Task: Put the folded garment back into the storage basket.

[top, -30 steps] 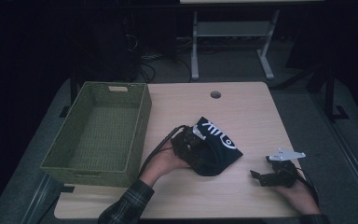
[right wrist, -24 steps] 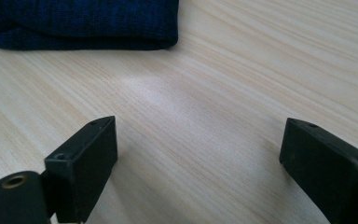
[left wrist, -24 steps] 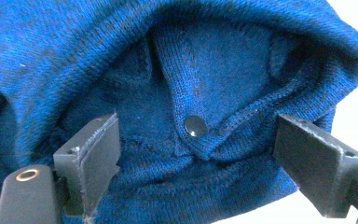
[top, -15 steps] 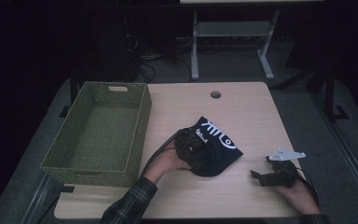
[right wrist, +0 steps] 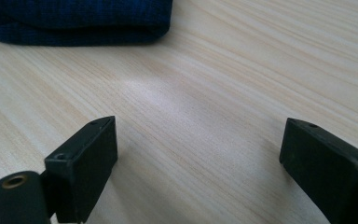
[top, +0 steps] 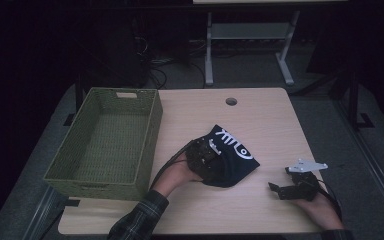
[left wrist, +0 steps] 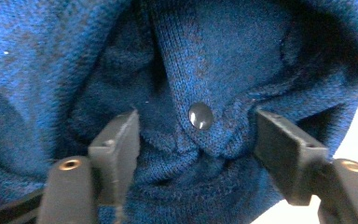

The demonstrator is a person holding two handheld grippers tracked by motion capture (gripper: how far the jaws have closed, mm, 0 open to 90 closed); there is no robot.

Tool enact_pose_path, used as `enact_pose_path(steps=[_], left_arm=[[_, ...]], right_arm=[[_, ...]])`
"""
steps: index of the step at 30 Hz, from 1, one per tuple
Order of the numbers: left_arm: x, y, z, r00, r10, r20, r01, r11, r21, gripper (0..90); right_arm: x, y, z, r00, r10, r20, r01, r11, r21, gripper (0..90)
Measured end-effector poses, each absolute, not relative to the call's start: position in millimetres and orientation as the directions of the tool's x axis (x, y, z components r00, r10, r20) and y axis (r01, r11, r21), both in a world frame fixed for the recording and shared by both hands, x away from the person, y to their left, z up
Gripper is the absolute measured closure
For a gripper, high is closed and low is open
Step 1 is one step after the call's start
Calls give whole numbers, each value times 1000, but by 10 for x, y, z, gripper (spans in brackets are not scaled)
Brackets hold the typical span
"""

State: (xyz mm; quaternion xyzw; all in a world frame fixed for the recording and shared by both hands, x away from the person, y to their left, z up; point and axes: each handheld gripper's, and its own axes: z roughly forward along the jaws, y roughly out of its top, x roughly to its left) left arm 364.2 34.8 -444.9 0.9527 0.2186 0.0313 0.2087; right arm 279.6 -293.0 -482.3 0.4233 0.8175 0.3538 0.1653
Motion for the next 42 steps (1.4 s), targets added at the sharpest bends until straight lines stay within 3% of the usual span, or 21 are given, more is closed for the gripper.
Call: enact_pose_path(steps=[3,4,5,9,13,42], left_arm=[[3659,380,-4438,902,431,-32,404,-814,417,383],[3665,394,-4434,900,433,-36,407,-811,420,457],[3669,406,-4430,900,434,-40,409,-809,423,457],[3680,440,-4421,897,439,-57,419,-800,430,607],[3683,451,-4423,897,437,-65,419,-797,436,672],[3665,538,-4157,890,445,-98,423,-727,541,698]], right_arm=[[2796,-2929,-4823,-587,809,29,575,391,718,108],[2796,-2929,-4823,-587,809,29,575,391,718,107],[2796,-2929,-4823,-587,809,29,575,391,718,107],[2796,-2929,-4823,-587,809,30,575,391,718,108],[2797,-2930,-4824,-587,809,29,574,392,719,108],[2798,-2931,-4823,-589,808,28,573,392,719,108]])
